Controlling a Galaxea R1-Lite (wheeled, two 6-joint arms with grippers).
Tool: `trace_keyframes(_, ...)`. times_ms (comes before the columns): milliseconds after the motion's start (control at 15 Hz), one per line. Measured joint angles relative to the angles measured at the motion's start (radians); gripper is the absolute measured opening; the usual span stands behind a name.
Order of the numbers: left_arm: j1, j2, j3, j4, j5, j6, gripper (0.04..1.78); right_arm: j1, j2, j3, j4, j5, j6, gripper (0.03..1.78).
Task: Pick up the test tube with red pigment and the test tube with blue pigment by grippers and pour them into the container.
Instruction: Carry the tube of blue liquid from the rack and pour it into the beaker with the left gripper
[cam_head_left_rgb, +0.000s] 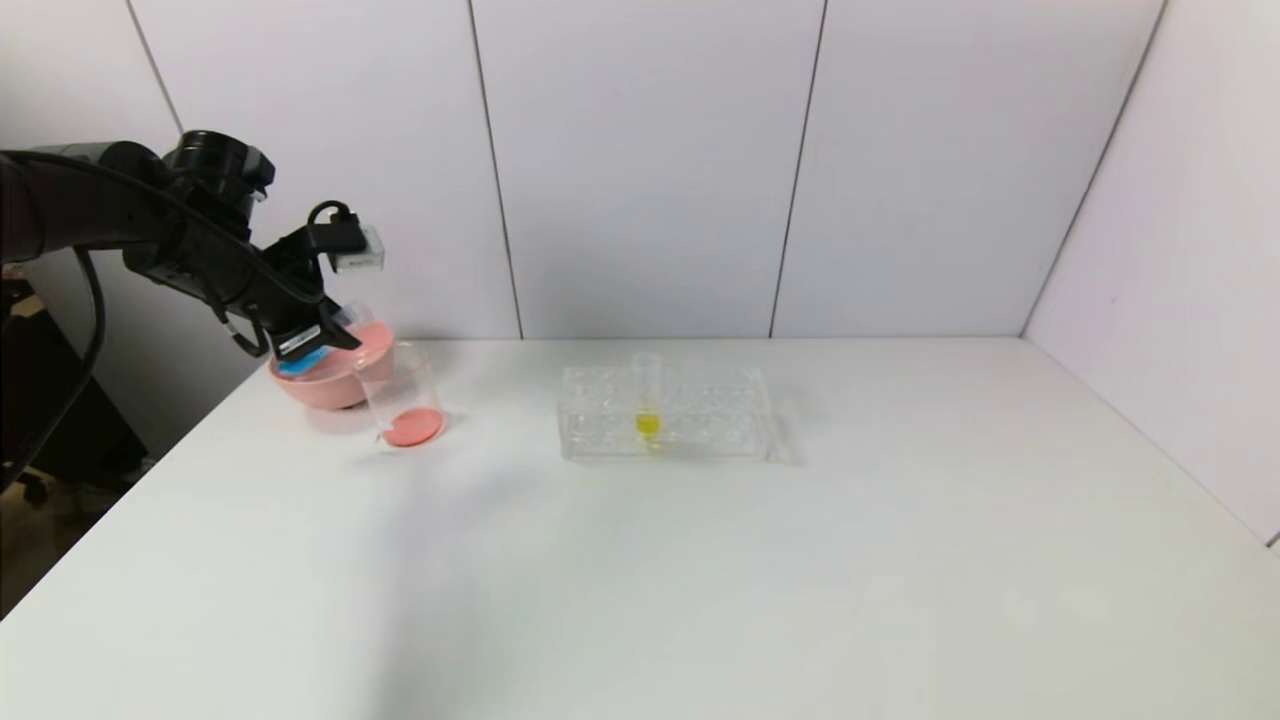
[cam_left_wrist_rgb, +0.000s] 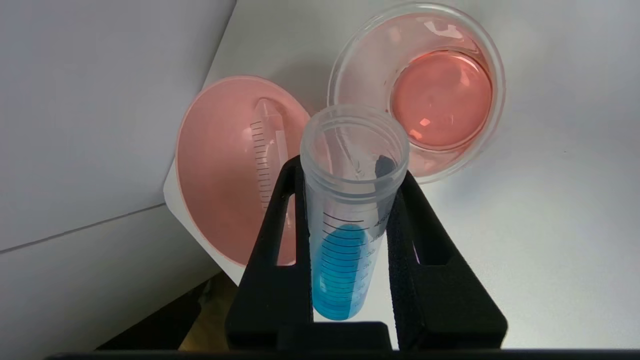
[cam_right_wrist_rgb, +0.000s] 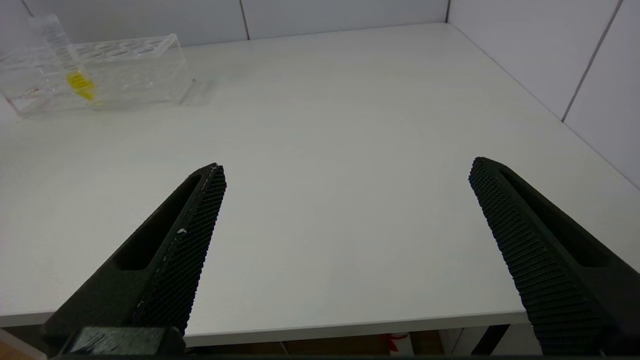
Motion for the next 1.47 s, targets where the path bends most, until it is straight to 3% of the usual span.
trace_keyframes(1067, -0.097, 0.029, 0.000, -0.014, 0.265, 0.057, 0.44, 0.000, 0.000, 0.000, 0.000, 0.000, 0.001, 1.77)
trace_keyframes(1467, -0.109, 0.035, 0.000, -0.026, 0.316, 0.073, 0.44, 0.000, 0.000, 0.000, 0.000, 0.000, 0.000, 1.77)
